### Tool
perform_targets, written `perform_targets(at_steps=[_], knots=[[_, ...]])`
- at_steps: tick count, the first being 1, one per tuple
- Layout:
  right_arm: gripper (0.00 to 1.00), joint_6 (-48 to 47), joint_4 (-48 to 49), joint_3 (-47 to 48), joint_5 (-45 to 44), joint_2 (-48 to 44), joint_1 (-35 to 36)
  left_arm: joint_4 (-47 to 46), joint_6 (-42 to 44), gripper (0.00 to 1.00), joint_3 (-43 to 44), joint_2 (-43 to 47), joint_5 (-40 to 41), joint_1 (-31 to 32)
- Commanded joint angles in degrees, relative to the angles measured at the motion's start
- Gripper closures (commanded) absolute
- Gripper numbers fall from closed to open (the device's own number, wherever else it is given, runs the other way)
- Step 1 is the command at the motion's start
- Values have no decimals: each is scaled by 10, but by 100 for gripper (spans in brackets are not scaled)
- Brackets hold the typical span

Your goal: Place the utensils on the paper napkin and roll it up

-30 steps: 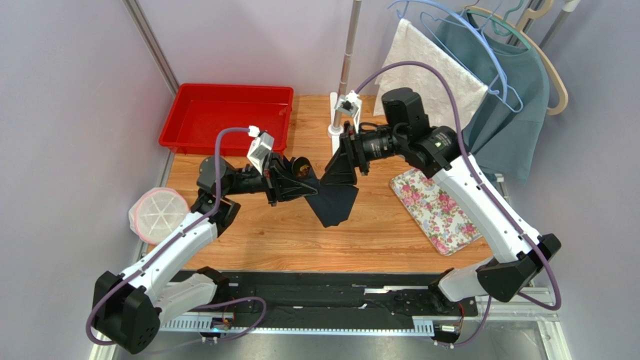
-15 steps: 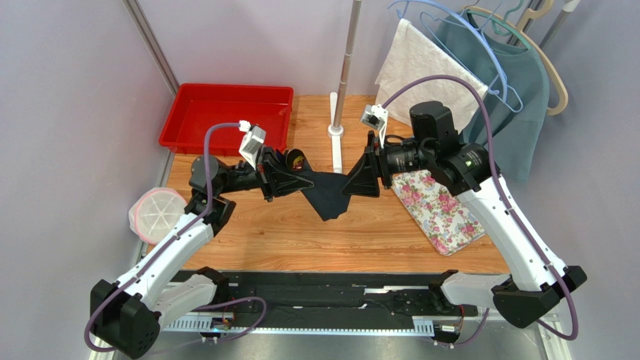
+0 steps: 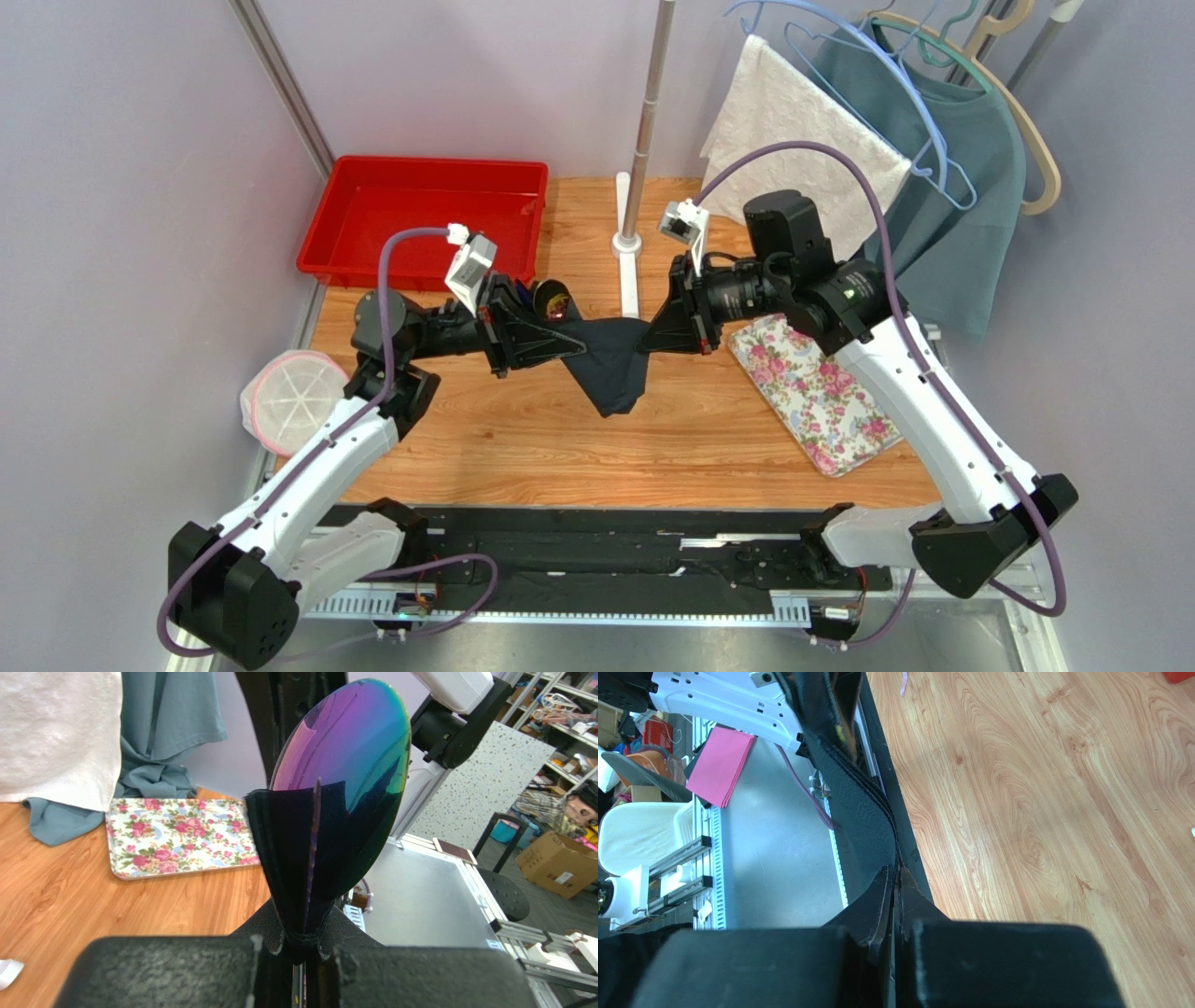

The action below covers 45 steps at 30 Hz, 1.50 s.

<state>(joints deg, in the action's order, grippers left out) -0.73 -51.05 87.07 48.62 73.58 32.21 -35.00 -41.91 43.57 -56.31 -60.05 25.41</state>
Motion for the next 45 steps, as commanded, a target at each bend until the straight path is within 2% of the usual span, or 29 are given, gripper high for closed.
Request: perform_targets(at_steps=[1,10,17,20,21,27,30,38,41,42,43,45], knots=[[100,4,52,-5,23,18,0,-58,-25,100,38,9,-14,1],[100,46,110,-24,65,53,29,-71,-46,100,63,5,-9,8],[100,53,115,-37,50,61,38,-74,-48,100,66,-1,-5,8],[89,28,59,-6,27,65,34,-67,-38,100,56,0,1,8],[80,27,47,2,23,64,25,-61,-37,100,52,-1,5,8],[58,46,-11,9,35,32,-39,-52,-28,100,39,-11,29,-4],[53,55,-12,-8,46,-3,-48,-45,-30,100,39,-17,34,-12],[55,68,-4,-41,76,-30,-48,-37,-28,100,49,-33,37,-19],[50,74,-8,-38,76,-26,-48,-28,-26,100,49,-32,41,-19],[42,76,-8,-37,76,-27,-47,-25,-26,100,49,-33,39,-21],[39,81,-8,-40,74,-28,-47,-24,-26,100,49,-33,40,-21],[37,84,-5,-46,65,-32,-39,-21,-27,100,49,-33,43,-22]])
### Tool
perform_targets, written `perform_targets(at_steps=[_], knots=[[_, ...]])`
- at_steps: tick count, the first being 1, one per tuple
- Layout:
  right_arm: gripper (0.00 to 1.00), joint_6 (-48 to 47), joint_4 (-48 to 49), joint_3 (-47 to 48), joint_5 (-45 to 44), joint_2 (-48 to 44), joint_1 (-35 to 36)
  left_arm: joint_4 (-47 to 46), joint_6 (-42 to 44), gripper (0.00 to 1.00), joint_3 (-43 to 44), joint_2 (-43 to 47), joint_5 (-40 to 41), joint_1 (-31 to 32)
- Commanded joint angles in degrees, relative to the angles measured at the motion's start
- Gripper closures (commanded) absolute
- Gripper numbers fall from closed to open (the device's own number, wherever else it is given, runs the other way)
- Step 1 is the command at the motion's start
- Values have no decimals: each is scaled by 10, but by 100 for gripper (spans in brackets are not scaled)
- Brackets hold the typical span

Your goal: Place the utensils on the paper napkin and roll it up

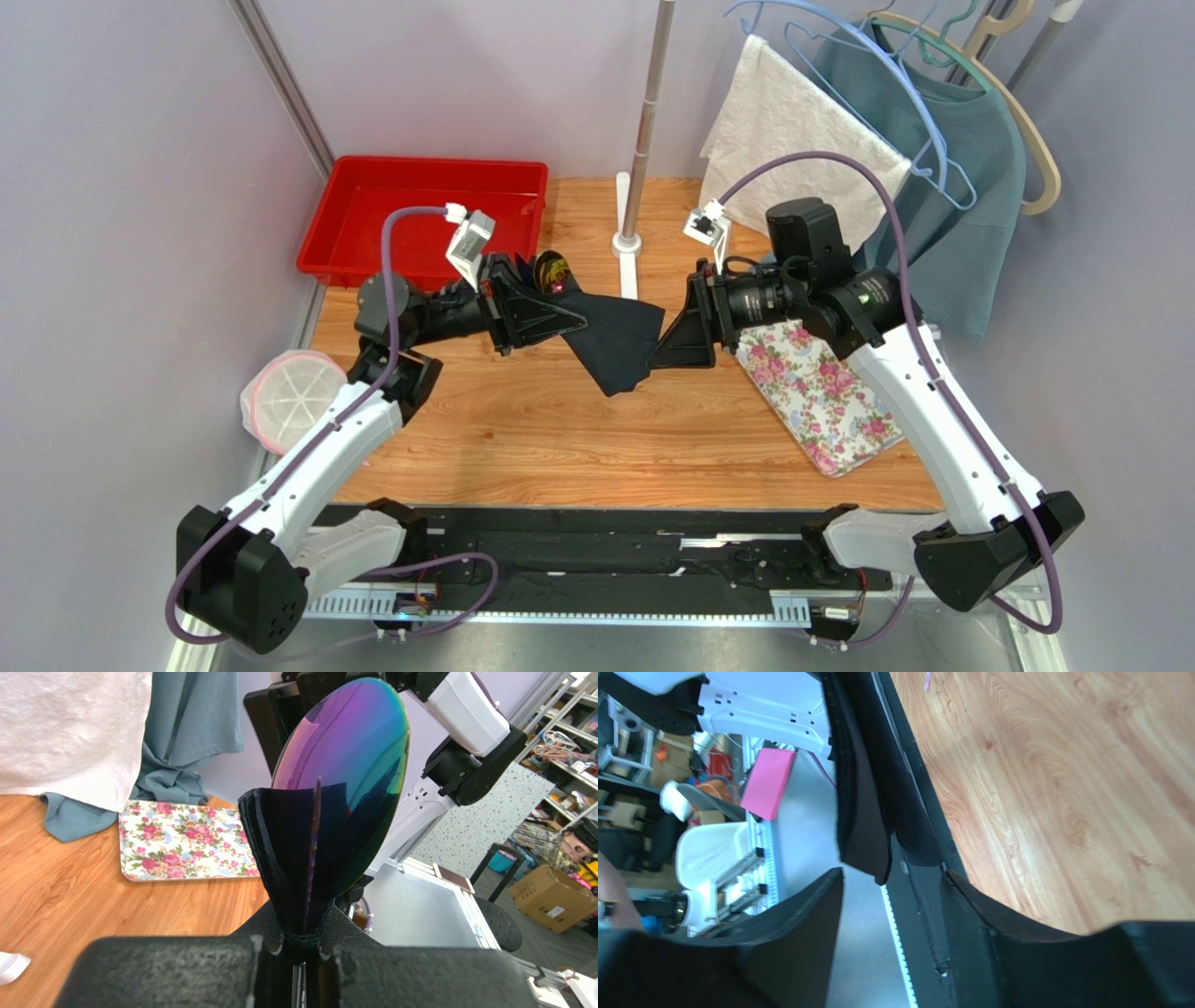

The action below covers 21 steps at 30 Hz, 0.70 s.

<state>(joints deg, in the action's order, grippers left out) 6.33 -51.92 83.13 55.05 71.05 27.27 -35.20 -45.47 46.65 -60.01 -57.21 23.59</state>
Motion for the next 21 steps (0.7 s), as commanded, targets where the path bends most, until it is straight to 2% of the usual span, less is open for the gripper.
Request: perform_targets(at_steps=[1,8,9,16,17,18,21], knots=[[37,13,6,-11,-12,-10,16,-19,7,100,18,3,17,-4],[54,29,52,-43,-7,-9,38,-10,-1,100,27,-1,28,-5],[62,31,55,-42,-7,-6,39,-10,-2,100,27,-2,29,-4],[86,26,65,-37,6,9,38,-12,-10,100,23,5,24,-5],[91,20,67,-38,10,9,39,-12,-12,100,23,8,24,-4],[100,15,68,-38,11,8,39,-17,-17,100,23,8,22,-4],[100,-9,73,-47,6,6,37,-22,-27,100,26,11,19,-5]])
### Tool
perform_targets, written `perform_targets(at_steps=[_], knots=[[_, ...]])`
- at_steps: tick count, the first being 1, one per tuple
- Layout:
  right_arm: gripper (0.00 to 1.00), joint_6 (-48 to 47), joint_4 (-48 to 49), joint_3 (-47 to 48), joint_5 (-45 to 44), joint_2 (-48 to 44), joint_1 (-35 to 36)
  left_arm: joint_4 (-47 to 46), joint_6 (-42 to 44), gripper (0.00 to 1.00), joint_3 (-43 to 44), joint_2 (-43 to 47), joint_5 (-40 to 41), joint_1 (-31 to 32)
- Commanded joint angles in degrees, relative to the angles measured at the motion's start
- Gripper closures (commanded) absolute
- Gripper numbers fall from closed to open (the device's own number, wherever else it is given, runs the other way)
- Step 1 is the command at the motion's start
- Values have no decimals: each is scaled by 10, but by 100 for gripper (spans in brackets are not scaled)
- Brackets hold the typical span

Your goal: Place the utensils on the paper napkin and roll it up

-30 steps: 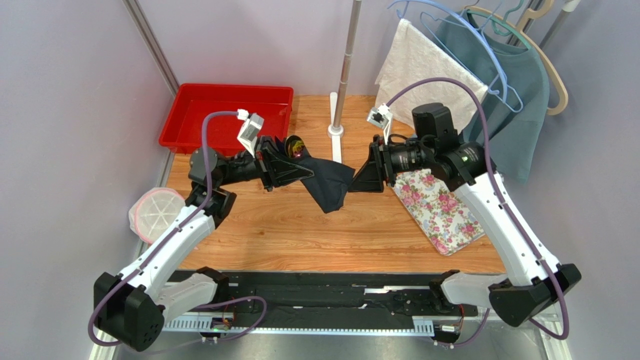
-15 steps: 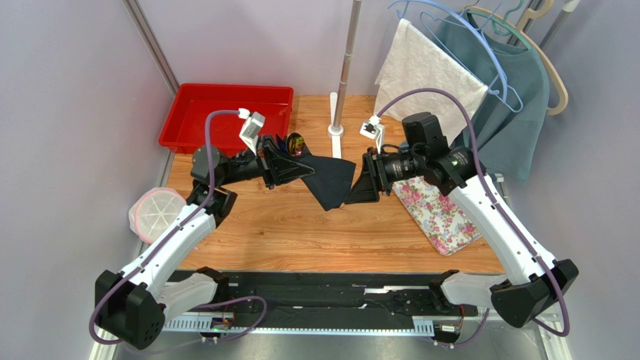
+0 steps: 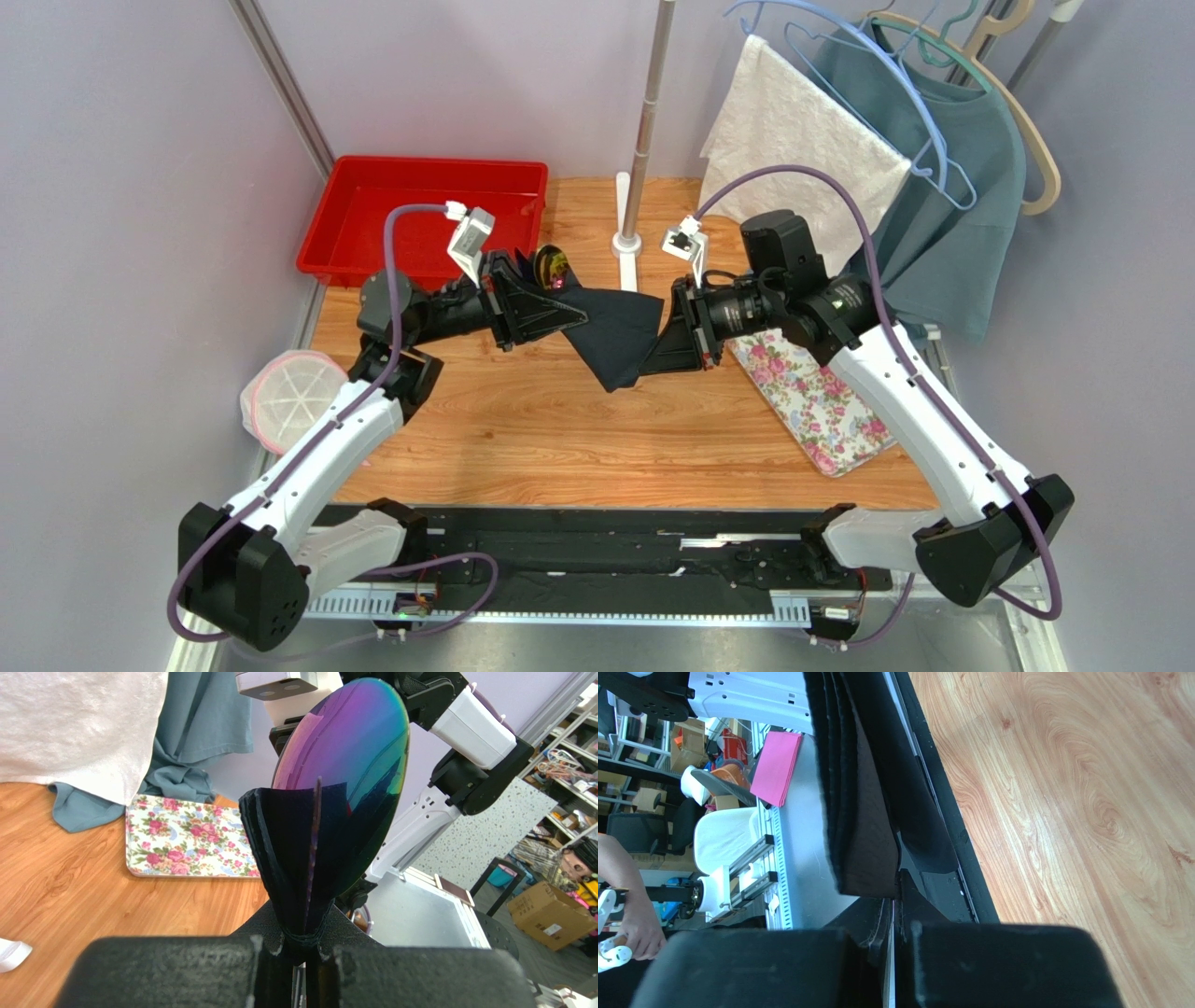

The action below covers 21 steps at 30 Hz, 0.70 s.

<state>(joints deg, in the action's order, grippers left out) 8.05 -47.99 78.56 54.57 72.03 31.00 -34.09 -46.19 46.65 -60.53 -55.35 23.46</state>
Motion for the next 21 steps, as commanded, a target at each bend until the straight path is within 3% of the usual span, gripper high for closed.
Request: perform_targets(at_steps=[1,15,21], knots=[[100,-30,33,-4,11,-1,0,-34,-21,100,27,16,-2,-3],[99,-48,35,-1,18,50,-3,-34,-47,100,40,30,-8,-3],[75,-30,29,18,20,51,-11,-36,-45,100,37,30,-12,-3]])
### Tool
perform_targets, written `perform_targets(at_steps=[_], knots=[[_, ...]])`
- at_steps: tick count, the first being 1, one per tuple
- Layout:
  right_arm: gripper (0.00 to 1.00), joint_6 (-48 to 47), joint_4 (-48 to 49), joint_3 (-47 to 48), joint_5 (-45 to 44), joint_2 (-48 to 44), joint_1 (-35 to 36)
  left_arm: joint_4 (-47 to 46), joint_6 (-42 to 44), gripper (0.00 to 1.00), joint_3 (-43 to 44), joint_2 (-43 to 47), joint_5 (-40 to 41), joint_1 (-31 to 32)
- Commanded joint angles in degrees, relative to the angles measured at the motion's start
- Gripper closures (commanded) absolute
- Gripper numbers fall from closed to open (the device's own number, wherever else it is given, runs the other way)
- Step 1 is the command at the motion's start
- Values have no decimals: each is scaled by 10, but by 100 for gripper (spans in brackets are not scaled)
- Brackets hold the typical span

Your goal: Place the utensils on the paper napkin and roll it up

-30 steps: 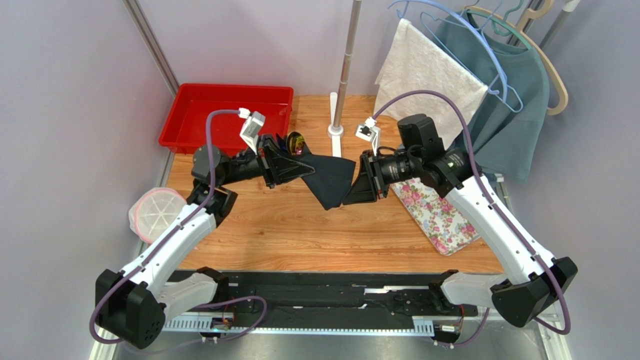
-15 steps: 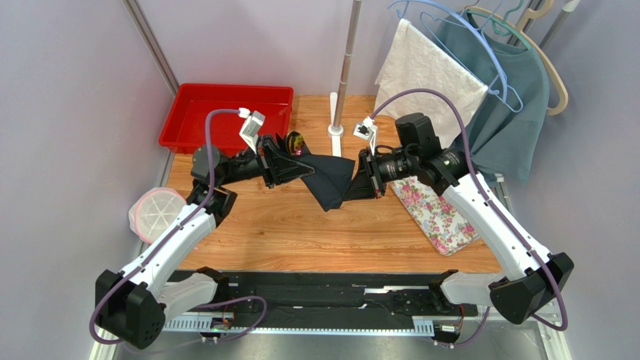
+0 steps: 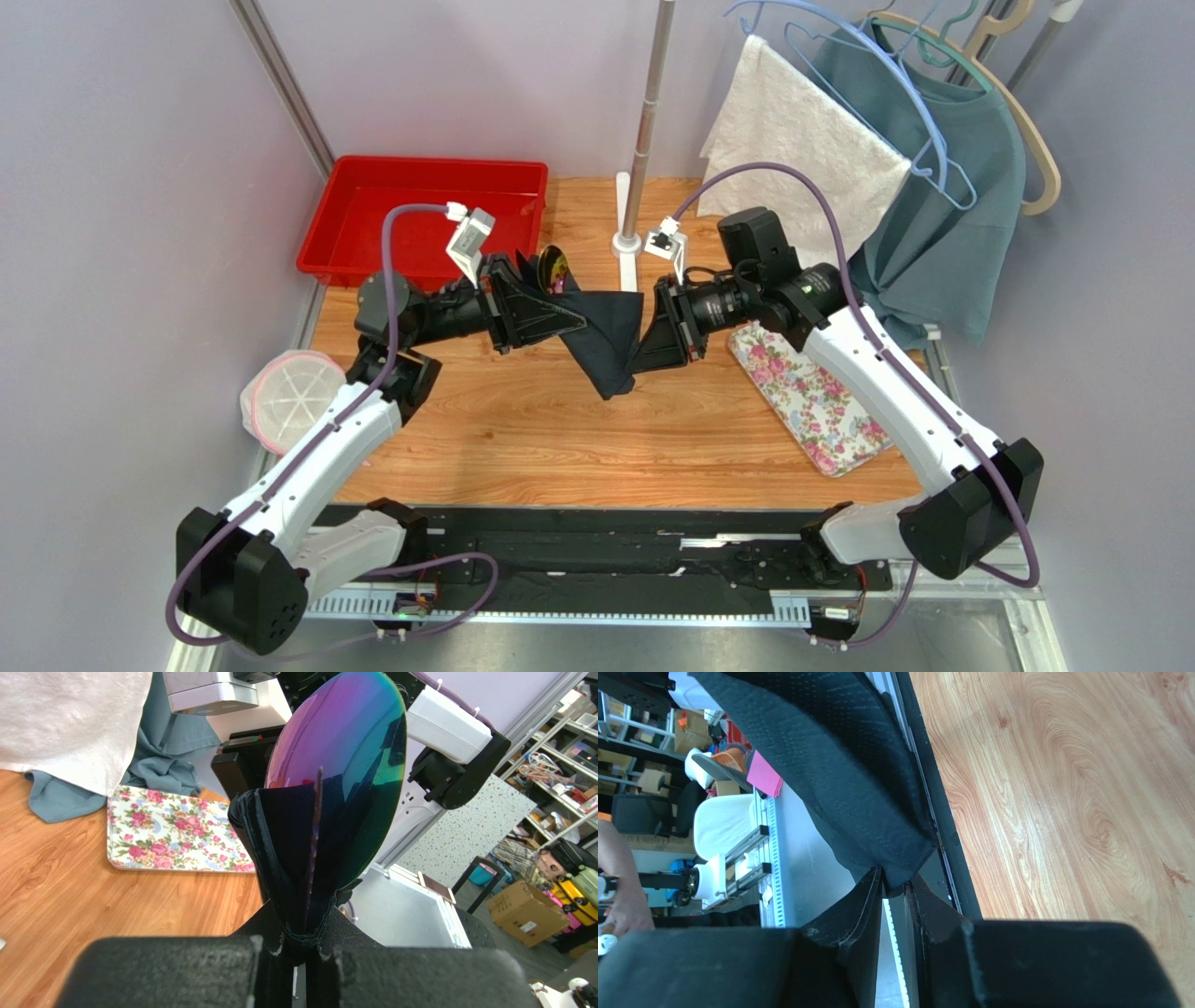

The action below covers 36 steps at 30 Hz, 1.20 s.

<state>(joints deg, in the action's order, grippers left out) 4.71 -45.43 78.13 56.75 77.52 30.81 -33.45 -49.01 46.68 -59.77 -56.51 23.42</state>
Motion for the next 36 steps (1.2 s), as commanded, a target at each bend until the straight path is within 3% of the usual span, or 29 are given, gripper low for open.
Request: perform_targets(at_steps=[1,15,18,21,36], knots=[[73,8,4,26,0,-6,-13,-43,-16,100,34,21,0,-3],[64,67,32,63,35,-5,-40,-50,-17,100,33,13,1,-3],[76,76,46,57,38,-2,-39,-47,-16,100,33,16,-1,-3],[98,79,67,44,28,4,-40,-50,-19,100,33,13,-1,-3],[100,107,124,3,39,33,0,-54,-30,100,50,1,3,-2]])
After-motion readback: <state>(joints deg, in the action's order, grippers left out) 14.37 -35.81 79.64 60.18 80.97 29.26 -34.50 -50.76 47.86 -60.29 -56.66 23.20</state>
